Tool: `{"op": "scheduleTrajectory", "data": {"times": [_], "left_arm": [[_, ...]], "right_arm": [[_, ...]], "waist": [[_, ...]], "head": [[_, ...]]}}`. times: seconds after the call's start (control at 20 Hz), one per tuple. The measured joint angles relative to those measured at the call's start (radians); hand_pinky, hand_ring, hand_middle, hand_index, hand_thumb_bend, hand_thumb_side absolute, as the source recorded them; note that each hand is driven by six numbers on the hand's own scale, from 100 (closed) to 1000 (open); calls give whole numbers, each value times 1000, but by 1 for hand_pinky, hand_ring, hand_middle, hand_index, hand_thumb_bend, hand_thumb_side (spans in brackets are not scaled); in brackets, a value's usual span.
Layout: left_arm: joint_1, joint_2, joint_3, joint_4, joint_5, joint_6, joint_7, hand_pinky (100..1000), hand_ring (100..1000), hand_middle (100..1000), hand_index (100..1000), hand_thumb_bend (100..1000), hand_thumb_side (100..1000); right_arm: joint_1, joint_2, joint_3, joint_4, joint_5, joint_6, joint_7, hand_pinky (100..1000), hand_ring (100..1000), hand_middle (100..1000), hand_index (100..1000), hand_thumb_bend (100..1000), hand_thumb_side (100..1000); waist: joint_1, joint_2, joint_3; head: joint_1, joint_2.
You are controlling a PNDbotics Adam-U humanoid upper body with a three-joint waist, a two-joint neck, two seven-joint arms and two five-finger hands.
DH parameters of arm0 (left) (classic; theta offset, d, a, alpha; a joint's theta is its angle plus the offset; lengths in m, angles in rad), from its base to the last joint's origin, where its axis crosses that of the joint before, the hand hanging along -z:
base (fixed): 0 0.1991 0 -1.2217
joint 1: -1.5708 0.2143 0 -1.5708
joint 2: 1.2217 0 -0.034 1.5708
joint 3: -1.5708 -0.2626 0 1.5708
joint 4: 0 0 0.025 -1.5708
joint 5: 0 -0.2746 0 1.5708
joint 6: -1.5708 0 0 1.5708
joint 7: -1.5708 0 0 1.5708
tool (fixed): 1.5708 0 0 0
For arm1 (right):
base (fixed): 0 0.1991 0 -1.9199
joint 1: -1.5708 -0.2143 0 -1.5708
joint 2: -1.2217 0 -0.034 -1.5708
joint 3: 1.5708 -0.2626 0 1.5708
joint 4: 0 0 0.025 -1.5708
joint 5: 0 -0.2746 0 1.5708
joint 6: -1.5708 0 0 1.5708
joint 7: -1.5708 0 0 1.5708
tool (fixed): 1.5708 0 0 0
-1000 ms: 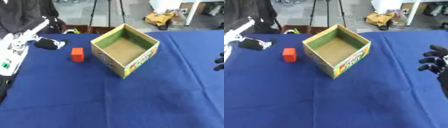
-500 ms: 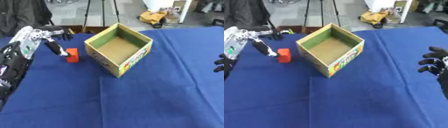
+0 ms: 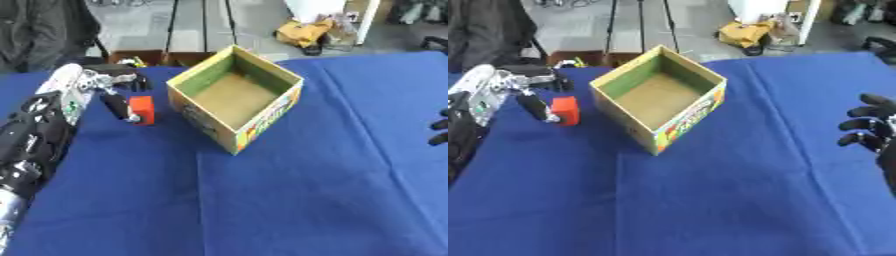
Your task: Pick up objects on the table and place them in the box.
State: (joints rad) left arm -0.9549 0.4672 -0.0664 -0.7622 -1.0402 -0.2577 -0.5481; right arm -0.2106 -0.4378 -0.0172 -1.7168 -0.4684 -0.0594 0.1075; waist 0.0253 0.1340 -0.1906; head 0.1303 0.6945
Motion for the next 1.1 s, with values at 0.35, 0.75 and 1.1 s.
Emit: {"op": "scheduleTrajectory", "data": {"times": [0.35, 0.75, 1.1], "left_arm": [[1, -17, 16, 33, -55, 30, 51, 814, 798, 755, 871, 665, 218], [9, -20, 22, 48, -79, 41, 63, 774, 755, 703, 850, 610, 187], [14, -20, 22, 57, -110, 51, 66, 487, 479, 516, 759, 422, 100]], "right_arm": [[0, 0, 5, 0, 0, 2, 3, 490, 600, 607, 796, 100, 579], [0, 0, 5, 0, 0, 2, 3, 490, 601, 607, 796, 100, 579], [0, 0, 5, 0, 0, 2, 3, 490, 602, 607, 797, 100, 579]], "waist": [[1, 7, -7], [0, 9, -12], [-3, 10, -12]], "head": [[2, 0], [4, -1], [4, -1]]}}
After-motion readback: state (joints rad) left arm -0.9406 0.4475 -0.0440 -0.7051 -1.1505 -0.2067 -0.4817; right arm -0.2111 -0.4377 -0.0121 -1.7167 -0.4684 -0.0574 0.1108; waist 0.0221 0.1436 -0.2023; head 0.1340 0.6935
